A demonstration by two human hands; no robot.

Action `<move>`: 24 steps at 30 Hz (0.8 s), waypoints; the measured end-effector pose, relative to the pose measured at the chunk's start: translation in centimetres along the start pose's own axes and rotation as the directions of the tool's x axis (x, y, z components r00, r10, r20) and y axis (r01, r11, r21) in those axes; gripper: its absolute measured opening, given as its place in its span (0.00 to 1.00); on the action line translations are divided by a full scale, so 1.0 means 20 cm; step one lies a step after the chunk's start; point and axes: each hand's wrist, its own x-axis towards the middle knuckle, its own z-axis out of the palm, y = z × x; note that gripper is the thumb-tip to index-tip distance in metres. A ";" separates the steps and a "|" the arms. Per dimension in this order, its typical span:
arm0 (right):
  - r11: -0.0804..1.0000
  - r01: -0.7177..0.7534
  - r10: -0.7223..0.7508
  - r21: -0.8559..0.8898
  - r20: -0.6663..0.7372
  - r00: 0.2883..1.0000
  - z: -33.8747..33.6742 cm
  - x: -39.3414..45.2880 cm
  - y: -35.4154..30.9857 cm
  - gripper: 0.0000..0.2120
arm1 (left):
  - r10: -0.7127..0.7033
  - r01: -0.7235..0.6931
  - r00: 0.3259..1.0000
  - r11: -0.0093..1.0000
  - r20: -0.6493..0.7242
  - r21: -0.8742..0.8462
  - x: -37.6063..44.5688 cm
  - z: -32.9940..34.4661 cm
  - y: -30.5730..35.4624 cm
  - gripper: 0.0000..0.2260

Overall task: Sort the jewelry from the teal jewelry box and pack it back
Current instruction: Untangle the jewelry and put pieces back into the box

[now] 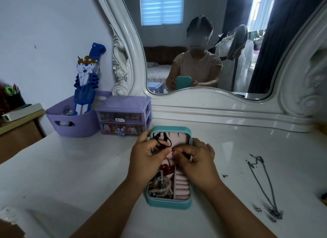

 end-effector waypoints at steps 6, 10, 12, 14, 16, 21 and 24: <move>0.999 0.023 -0.023 -0.024 -0.015 1.000 -0.03 0.01 -0.02 0.09 | -0.074 0.074 0.997 0.997 -0.022 0.018 -0.01 0.03 0.03 0.11; 0.994 0.038 -0.036 0.100 -0.023 0.999 -0.06 0.00 -0.03 0.10 | -0.032 0.032 0.997 0.999 0.074 0.000 -0.02 -0.02 0.01 0.15; 0.981 0.058 -0.052 0.184 -0.038 0.998 -0.09 -0.01 -0.03 0.10 | -0.009 0.008 0.997 1.000 0.078 0.008 -0.03 -0.05 -0.02 0.20; 0.972 0.103 -0.095 0.211 -0.047 0.994 -0.16 -0.03 -0.02 0.12 | -0.024 0.024 0.999 1.000 0.046 -0.005 -0.05 -0.08 -0.04 0.21; 0.972 0.141 -0.134 0.190 -0.049 0.990 -0.24 -0.04 0.00 0.13 | -0.026 0.026 1.000 1.000 -0.012 -0.005 -0.06 -0.10 -0.05 0.19; 0.997 0.000 0.006 0.076 -0.073 0.997 -0.46 -0.06 0.14 0.06 | 0.026 -0.028 0.989 1.000 -0.148 -0.008 -0.07 -0.12 0.02 0.18; 0.982 -0.186 0.187 0.014 -0.109 0.976 -0.61 -0.07 0.27 0.06 | 0.151 -0.132 0.967 0.986 -0.207 0.101 -0.08 -0.12 0.06 0.14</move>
